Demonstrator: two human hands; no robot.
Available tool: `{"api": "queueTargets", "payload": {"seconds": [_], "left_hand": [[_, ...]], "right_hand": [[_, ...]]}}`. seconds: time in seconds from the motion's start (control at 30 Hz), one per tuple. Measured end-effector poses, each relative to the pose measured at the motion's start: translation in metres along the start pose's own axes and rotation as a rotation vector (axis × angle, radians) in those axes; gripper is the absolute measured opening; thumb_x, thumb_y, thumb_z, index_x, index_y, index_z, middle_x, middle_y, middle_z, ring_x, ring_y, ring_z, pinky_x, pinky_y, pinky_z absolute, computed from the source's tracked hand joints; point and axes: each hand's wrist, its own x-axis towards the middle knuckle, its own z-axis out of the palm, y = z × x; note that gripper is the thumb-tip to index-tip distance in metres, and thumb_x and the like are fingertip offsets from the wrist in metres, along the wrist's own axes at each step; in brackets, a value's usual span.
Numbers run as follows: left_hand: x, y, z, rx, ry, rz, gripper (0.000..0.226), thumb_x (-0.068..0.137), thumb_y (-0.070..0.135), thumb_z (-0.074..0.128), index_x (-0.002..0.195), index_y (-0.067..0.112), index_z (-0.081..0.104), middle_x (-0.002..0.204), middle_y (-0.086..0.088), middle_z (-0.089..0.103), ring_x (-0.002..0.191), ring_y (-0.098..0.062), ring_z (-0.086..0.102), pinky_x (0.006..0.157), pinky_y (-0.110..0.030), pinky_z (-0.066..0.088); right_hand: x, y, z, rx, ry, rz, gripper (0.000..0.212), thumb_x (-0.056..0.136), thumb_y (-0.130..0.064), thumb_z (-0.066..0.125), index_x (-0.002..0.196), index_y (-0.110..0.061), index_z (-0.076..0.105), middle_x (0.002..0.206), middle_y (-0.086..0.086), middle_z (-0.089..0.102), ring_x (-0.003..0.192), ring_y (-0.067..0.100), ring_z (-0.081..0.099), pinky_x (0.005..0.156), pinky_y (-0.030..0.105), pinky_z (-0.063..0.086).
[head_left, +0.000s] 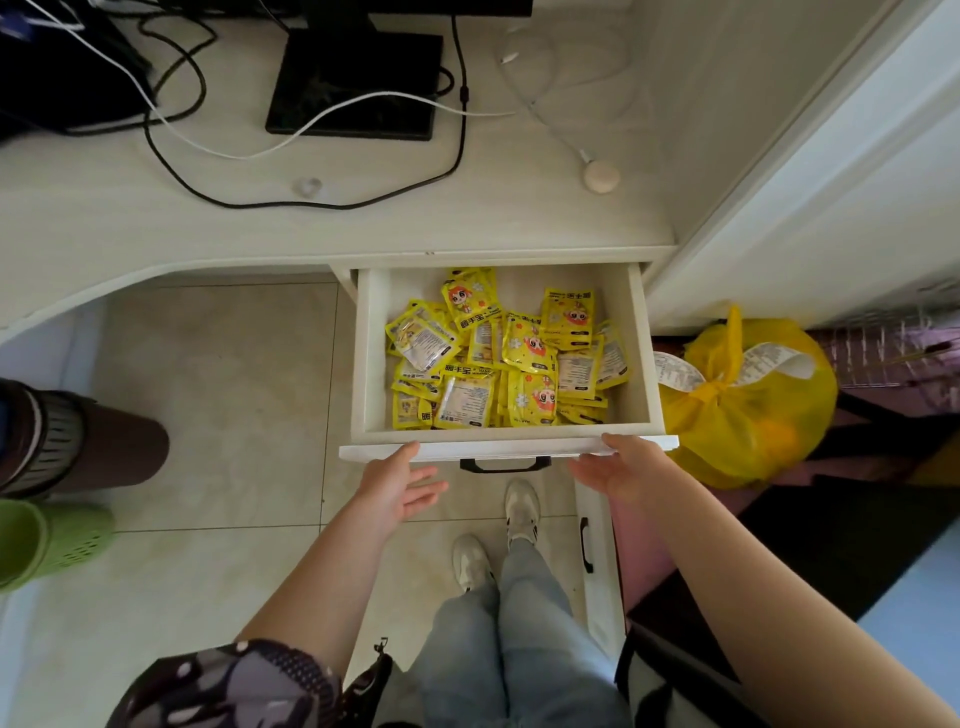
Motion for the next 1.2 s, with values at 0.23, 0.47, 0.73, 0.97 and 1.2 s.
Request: {"api": "queueTargets", "payload": {"seconds": [0.23, 0.47, 0.73, 0.97, 1.2], "left_hand": [[0.008, 0.007, 0.004, -0.316, -0.087, -0.058, 0.024, 0.098, 0.005, 0.047, 0.121, -0.004, 0.046, 0.125, -0.035, 0.055, 0.097, -0.042, 0.064, 0.078, -0.043, 0.054], [0.012, 0.011, 0.002, -0.308, -0.121, -0.051, 0.03, 0.097, 0.001, 0.047, 0.123, -0.013, 0.046, 0.113, -0.038, 0.06, 0.099, -0.044, 0.065, 0.073, -0.041, 0.06], [0.021, 0.033, 0.01, -0.286, -0.108, 0.022, 0.028, 0.097, 0.005, 0.051, 0.119, -0.012, 0.051, 0.103, -0.032, 0.067, 0.092, -0.039, 0.071, 0.07, -0.038, 0.062], [0.036, 0.069, 0.026, -0.278, -0.101, 0.068, 0.032, 0.097, 0.006, 0.052, 0.122, -0.014, 0.047, 0.106, -0.035, 0.064, 0.092, -0.039, 0.07, 0.072, -0.04, 0.061], [0.054, 0.101, 0.041, -0.249, -0.075, 0.133, 0.028, 0.097, 0.011, 0.053, 0.116, -0.01, 0.051, 0.108, -0.031, 0.066, 0.09, -0.033, 0.072, 0.07, -0.035, 0.062]], "right_hand": [[0.004, -0.009, -0.004, 0.082, -0.083, -0.011, 0.027, 0.095, 0.009, 0.039, 0.121, 0.005, 0.041, 0.128, 0.028, 0.05, 0.122, 0.046, 0.051, 0.087, 0.051, 0.049], [0.008, -0.023, 0.001, 0.07, -0.046, 0.073, 0.029, 0.093, 0.014, 0.036, 0.121, 0.005, 0.035, 0.138, 0.03, 0.04, 0.124, 0.052, 0.045, 0.074, 0.052, 0.056], [0.011, -0.044, 0.015, 0.025, -0.07, 0.029, 0.038, 0.093, 0.012, 0.04, 0.13, 0.006, 0.038, 0.126, 0.029, 0.051, 0.115, 0.046, 0.055, 0.054, 0.047, 0.059], [0.021, -0.085, 0.035, 0.059, -0.084, 0.019, 0.03, 0.092, 0.016, 0.038, 0.118, 0.002, 0.036, 0.111, 0.026, 0.049, 0.121, 0.049, 0.048, 0.097, 0.056, 0.047], [0.041, -0.121, 0.054, 0.08, -0.127, 0.041, 0.035, 0.093, 0.013, 0.04, 0.128, 0.005, 0.035, 0.134, 0.03, 0.041, 0.121, 0.052, 0.047, 0.092, 0.055, 0.049]]}}
